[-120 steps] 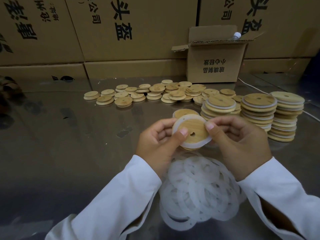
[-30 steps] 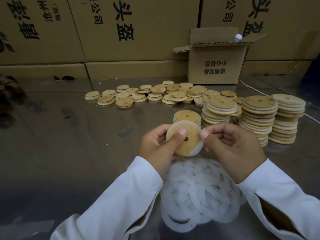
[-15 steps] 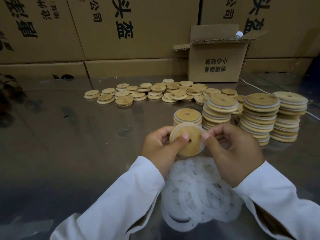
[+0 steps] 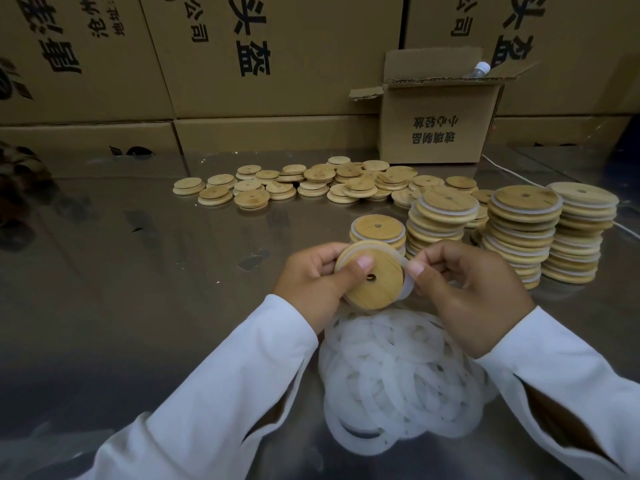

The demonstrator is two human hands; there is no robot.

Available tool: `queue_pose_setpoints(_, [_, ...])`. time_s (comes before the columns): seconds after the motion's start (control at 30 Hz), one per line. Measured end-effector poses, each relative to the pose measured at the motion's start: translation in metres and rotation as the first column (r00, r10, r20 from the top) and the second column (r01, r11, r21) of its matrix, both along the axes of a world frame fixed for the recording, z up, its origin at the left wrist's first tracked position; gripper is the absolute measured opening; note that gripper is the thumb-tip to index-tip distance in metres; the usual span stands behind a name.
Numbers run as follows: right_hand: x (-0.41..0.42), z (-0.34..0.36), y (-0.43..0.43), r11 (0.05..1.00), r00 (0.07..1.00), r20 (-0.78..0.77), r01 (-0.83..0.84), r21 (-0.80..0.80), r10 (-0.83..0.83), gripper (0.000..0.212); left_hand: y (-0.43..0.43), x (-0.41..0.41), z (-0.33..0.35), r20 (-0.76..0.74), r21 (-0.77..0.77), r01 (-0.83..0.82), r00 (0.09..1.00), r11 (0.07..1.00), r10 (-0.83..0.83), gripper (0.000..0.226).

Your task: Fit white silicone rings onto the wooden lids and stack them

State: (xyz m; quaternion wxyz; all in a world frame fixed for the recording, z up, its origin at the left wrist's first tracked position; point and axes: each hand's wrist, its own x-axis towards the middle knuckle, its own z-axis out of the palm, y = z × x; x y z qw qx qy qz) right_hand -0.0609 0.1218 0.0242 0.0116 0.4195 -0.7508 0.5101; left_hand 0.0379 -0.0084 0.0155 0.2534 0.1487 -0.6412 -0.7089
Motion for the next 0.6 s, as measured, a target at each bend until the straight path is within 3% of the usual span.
queue_pose_setpoints(0.17, [0.003,0.001,-0.001,0.999,1.0,0.008,-0.02,-0.034,0.02,0.015,0.001,0.001,0.004,-0.029,0.142,0.021,0.999,0.99,-0.017,0.017])
queue_pose_setpoints(0.33, [0.004,-0.003,-0.001,0.992,0.991,0.128,-0.01,-0.128,0.026,0.008,0.007,0.0,-0.001,-0.008,0.128,-0.027,1.0,0.991,0.028,0.019])
queue_pose_setpoints(0.43, [0.005,-0.005,-0.002,0.986,0.978,0.204,-0.002,-0.165,0.036,0.012,0.008,-0.003,-0.003,-0.013,0.225,-0.062,0.998,0.972,0.067,0.016])
queue_pose_setpoints(0.6, [0.005,-0.009,-0.004,0.989,0.981,0.191,0.014,-0.149,0.015,0.013,0.005,-0.004,0.0,-0.058,0.373,-0.069,0.994,0.925,0.098,0.015])
